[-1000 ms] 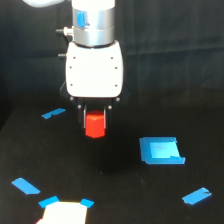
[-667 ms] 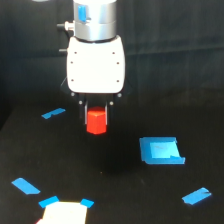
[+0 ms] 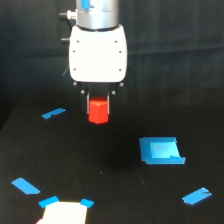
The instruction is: Pick up the red object from the table
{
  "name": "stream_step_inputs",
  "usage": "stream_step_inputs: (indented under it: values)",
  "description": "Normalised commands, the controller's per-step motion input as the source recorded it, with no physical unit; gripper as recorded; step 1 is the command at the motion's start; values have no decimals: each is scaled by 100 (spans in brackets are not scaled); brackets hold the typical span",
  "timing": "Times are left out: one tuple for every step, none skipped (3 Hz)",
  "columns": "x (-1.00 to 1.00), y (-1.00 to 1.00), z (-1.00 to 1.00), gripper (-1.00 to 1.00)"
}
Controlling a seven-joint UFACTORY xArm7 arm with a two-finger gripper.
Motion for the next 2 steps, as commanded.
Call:
stream_step_inputs:
  values:
    - [-21,31,61,-99]
    - [-28,-77,-9,-100]
